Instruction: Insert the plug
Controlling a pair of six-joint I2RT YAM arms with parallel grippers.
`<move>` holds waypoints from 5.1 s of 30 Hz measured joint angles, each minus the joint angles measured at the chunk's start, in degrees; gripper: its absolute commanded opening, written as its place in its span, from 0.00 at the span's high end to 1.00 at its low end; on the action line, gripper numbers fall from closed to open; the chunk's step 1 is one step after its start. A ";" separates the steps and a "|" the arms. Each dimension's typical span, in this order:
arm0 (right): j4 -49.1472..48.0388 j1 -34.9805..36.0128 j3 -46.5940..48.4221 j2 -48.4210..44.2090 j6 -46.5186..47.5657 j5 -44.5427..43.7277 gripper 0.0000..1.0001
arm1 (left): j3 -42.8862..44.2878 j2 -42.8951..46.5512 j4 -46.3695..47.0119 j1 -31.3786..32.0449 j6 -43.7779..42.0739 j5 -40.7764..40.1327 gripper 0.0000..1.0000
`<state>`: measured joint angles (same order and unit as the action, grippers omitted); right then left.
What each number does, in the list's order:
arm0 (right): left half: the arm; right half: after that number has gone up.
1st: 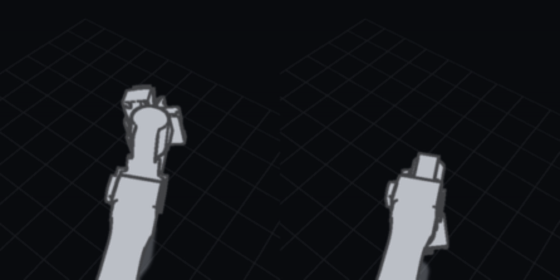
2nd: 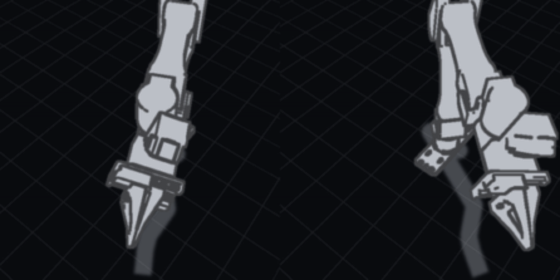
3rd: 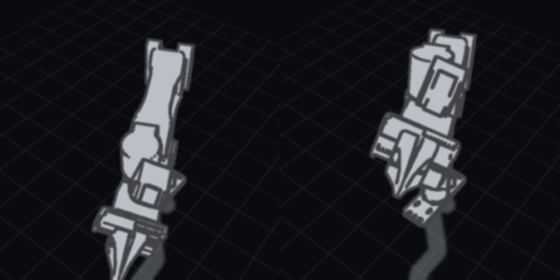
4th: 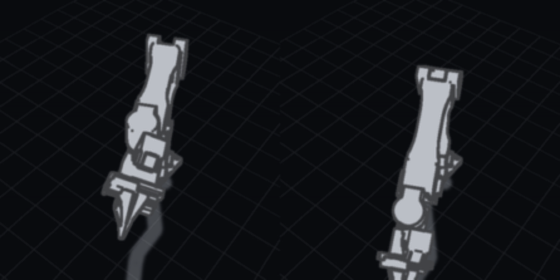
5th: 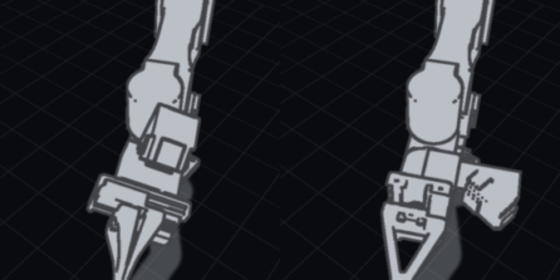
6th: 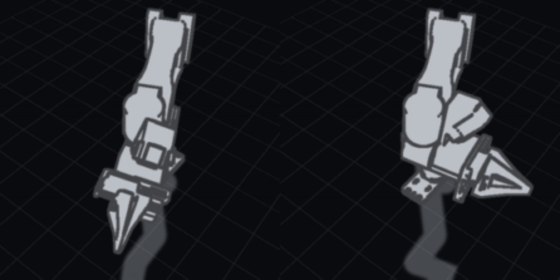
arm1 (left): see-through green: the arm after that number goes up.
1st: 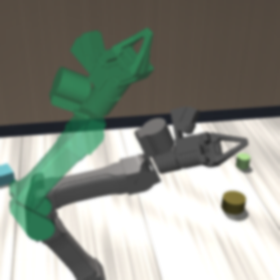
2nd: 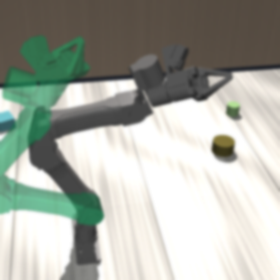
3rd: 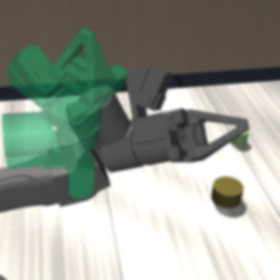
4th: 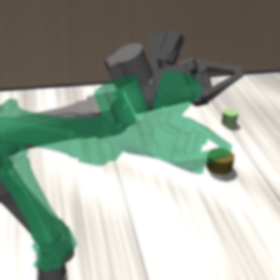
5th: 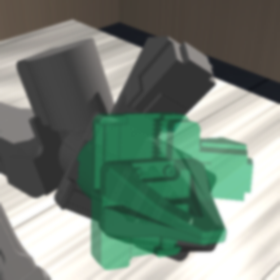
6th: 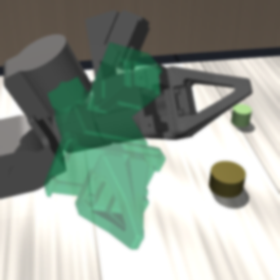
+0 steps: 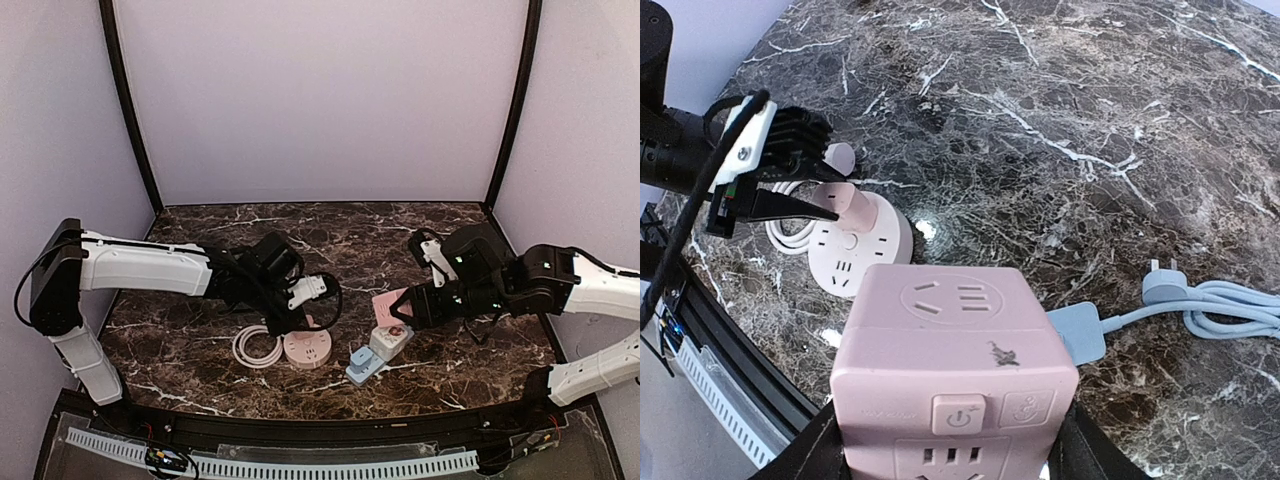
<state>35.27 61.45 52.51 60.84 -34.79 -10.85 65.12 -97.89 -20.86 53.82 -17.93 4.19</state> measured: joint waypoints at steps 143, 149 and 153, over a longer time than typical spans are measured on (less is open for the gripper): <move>25.57 4.66 55.54 62.20 12.85 2.38 1.00 | -44.44 43.63 43.52 -5.35 26.10 -41.29 0.02; 25.51 4.94 55.54 62.31 12.85 2.01 1.00 | -44.63 43.71 43.52 -5.35 26.08 -41.29 0.02; 25.27 5.20 55.43 62.42 12.85 2.03 1.00 | -44.65 43.91 43.52 -5.35 26.08 -41.29 0.02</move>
<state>60.53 66.65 107.94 123.26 -21.93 -8.82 20.47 -53.98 22.65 48.47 8.14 -37.10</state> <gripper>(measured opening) 0.587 0.977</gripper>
